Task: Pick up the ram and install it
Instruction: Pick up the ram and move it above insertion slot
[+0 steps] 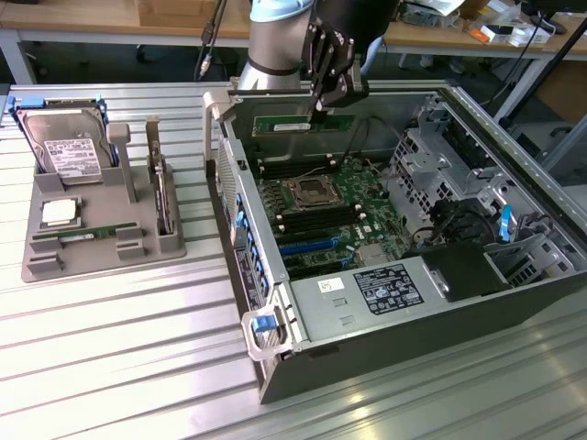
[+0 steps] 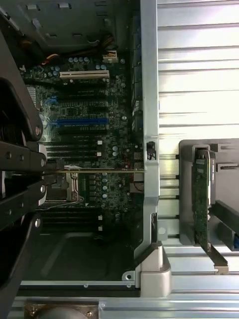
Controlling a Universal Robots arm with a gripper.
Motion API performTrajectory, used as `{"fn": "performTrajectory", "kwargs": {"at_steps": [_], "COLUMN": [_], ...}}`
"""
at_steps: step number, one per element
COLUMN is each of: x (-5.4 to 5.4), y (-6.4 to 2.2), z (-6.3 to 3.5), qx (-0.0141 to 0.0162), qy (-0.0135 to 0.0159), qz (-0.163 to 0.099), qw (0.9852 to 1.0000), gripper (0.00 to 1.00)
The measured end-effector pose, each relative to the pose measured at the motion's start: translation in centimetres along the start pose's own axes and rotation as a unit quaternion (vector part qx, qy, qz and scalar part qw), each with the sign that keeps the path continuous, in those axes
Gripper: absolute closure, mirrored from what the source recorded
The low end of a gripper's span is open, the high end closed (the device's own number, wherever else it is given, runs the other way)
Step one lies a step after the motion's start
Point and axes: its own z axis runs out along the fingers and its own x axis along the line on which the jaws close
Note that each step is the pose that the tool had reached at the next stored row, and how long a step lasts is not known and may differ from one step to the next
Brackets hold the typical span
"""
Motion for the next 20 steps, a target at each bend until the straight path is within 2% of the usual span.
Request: {"fn": "performTrajectory", "kwargs": {"at_steps": [9, 20], "x": [-0.1, -0.1], "y": [-2.88, -5.35], "z": [-0.07, -0.10], "qx": [0.0000, 0.0000], "qy": [0.0000, 0.0000], "qz": [0.000, 0.000], "qw": [1.0000, 1.0000], "gripper": [0.88, 0.88]}}
